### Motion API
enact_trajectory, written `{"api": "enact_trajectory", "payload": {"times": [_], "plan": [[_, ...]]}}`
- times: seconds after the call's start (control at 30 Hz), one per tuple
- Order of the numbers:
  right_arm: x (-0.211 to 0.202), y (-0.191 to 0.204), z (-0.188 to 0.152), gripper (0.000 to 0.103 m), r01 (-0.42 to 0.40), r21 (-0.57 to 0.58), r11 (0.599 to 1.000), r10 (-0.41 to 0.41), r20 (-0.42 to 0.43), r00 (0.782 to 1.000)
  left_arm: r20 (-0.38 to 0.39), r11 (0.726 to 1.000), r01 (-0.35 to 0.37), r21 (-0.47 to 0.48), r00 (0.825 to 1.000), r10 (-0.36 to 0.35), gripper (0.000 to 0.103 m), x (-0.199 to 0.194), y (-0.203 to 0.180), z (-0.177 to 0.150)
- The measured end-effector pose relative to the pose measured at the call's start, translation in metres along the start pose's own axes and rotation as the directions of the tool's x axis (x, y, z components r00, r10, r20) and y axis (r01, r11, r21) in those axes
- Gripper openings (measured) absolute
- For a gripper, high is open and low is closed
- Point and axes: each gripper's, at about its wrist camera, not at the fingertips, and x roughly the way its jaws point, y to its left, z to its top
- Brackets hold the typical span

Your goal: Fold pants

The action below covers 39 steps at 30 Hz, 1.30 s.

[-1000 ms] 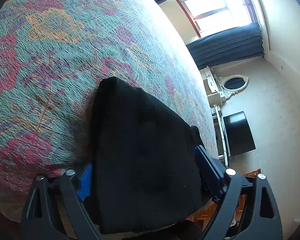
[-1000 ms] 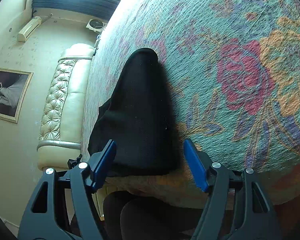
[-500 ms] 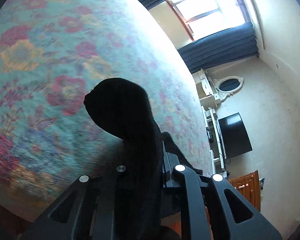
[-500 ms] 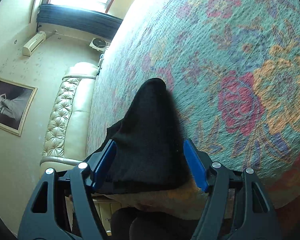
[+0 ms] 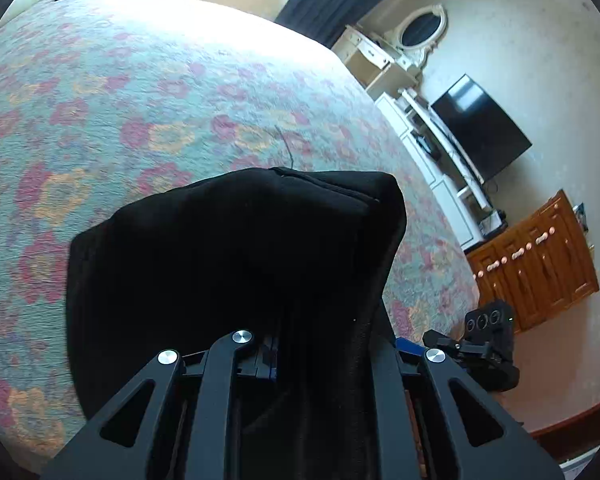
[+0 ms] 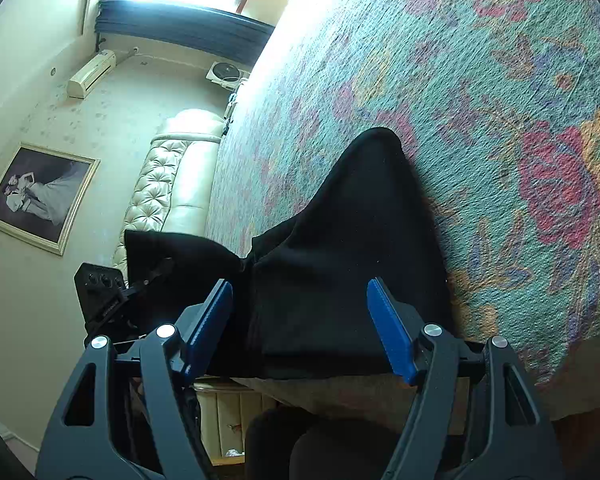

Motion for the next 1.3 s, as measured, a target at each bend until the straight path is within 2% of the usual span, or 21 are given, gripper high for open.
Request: {"api": "enact_trajectory", "payload": {"times": [0.07,0.13,0.17,0.2,0.27,0.33,0.37,0.4,0.47,0.57,0.63,0.7,0.73,0.8,0.93,1.0,1.1,1.13,1.3], "plan": [[0.001,-0.002,0.001,0.070,0.000,0.010,1.000,0.000,-0.001,1.000,-0.045,1.000,-0.025,0.011,0.999,0.026,0.015,0.032,-0.008,-0.009],[-0.002,-0.006,0.002,0.070,-0.002,0.015,1.000,0.002,0.001,1.000,-0.107,0.999,-0.044,-0.016,0.993,0.042,0.017,0.066,-0.010,-0.016],[-0.002,-0.007,0.002,0.070,-0.003,0.018,1.000,0.003,0.002,1.000,-0.136,0.998,-0.060,-0.034,0.989,0.055,0.022,0.078,-0.012,-0.018],[-0.002,-0.008,0.002,0.070,-0.005,0.019,1.000,0.005,0.002,1.000,-0.171,0.995,-0.079,-0.061,0.983,0.068,0.035,0.090,-0.010,-0.023],[-0.004,-0.011,0.004,0.070,-0.011,0.018,1.000,0.011,0.003,1.000,-0.222,0.989,-0.066,-0.132,0.974,0.035,0.050,0.105,-0.006,-0.033],[-0.006,-0.008,0.004,0.070,-0.018,0.012,1.000,0.018,0.008,1.000,-0.200,0.982,-0.031,-0.189,0.980,-0.008,0.061,0.096,-0.009,-0.037],[-0.007,-0.007,0.004,0.070,-0.021,0.009,1.000,0.021,0.007,1.000,-0.200,0.981,-0.021,-0.194,0.980,-0.018,0.066,0.089,-0.011,-0.038],[-0.006,-0.006,0.003,0.070,-0.023,0.006,1.000,0.023,0.006,1.000,-0.202,0.983,-0.023,-0.184,0.979,-0.015,0.067,0.079,-0.017,-0.039],[-0.005,-0.003,0.002,0.070,-0.023,0.000,1.000,0.023,0.001,1.000,-0.186,0.989,-0.056,-0.133,0.982,0.031,0.067,0.057,-0.024,-0.040],[0.001,0.002,0.001,0.070,-0.012,-0.021,1.000,0.012,-0.016,1.000,-0.099,0.984,-0.176,-0.006,0.980,0.175,0.078,0.013,-0.029,-0.043],[0.005,0.006,0.002,0.070,-0.001,-0.043,0.999,-0.001,-0.029,1.000,0.011,0.949,-0.308,0.068,0.951,0.308,0.083,-0.019,-0.023,-0.052],[0.012,0.009,0.001,0.071,0.019,-0.056,0.998,-0.021,-0.049,0.999,0.102,0.896,-0.435,0.085,0.899,0.426,0.085,-0.046,-0.008,-0.063],[0.016,0.009,0.000,0.071,0.028,-0.061,0.998,-0.031,-0.055,0.998,0.125,0.877,-0.474,0.077,0.877,0.463,0.085,-0.057,0.004,-0.070],[0.024,0.012,0.001,0.071,0.048,-0.081,0.996,-0.054,-0.072,0.996,0.129,0.864,-0.503,0.040,0.860,0.494,0.085,-0.072,0.032,-0.083],[0.042,0.021,0.005,0.073,0.150,-0.154,0.977,-0.163,-0.080,0.983,0.037,0.864,-0.499,-0.070,0.864,0.502,0.085,-0.081,0.095,-0.105],[0.051,0.021,0.007,0.076,0.187,-0.158,0.969,-0.203,-0.090,0.975,0.026,0.869,-0.481,-0.120,0.873,0.487,0.085,-0.083,0.113,-0.115],[0.062,0.029,0.007,0.078,0.218,-0.204,0.954,-0.242,-0.100,0.965,-0.019,0.857,-0.496,-0.136,0.867,0.499,0.085,-0.076,0.125,-0.121],[0.065,0.031,0.007,0.078,0.228,-0.216,0.949,-0.255,-0.104,0.961,-0.035,0.861,-0.490,-0.134,0.871,0.490,0.085,-0.072,0.127,-0.120],[0.084,0.042,0.004,0.078,0.233,-0.252,0.939,-0.275,-0.146,0.950,-0.031,0.857,-0.498,-0.135,0.866,0.499,0.085,-0.062,0.121,-0.119]]}}
